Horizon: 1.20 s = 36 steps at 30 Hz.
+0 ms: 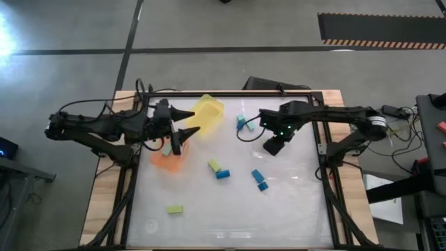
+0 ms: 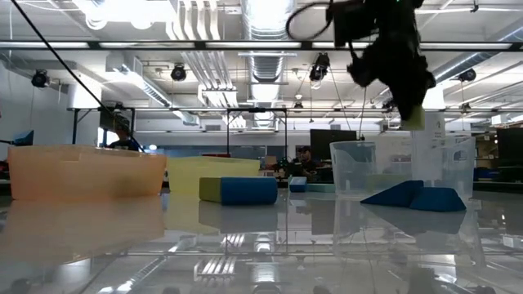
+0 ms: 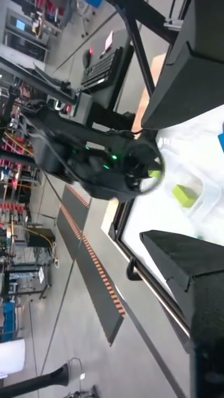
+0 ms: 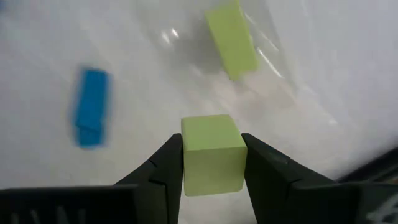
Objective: Sort & place blocks by color
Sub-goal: Put the green block into the transparent bin
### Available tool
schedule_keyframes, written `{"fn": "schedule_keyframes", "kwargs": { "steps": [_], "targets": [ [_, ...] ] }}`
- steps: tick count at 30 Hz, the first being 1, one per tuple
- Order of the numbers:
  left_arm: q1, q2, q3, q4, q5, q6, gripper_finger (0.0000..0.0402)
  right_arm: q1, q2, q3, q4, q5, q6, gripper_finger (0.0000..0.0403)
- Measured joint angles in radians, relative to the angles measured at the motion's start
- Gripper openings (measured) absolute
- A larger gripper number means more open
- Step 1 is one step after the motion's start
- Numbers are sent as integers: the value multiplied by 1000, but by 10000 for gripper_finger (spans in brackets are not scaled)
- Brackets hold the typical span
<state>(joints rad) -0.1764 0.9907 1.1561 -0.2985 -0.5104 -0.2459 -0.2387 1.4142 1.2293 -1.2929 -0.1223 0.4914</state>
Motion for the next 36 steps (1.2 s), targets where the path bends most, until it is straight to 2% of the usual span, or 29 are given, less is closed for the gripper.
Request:
{"fn": "schedule_keyframes", "kwargs": {
  "steps": [5, 11, 21, 31, 36],
  "targets": [
    [0, -24, 0, -56, 0, -2, 264, -12, 83, -18, -7, 45, -181, 130],
    [0, -27, 0, -61, 0, -7, 264, -11, 84, -69, 18, 80, -275, 129],
    [0, -6, -1, -60, -8, -2, 264, -11, 12, -215, 205, 98, -310, 129],
    [0, 18, -2, -57, -21, -9, 264, -11, 34, -261, 237, 126, -315, 130],
    [0, 29, -2, -59, -21, -9, 264, -11, 34, -261, 237, 125, -323, 153]
  ]
}}
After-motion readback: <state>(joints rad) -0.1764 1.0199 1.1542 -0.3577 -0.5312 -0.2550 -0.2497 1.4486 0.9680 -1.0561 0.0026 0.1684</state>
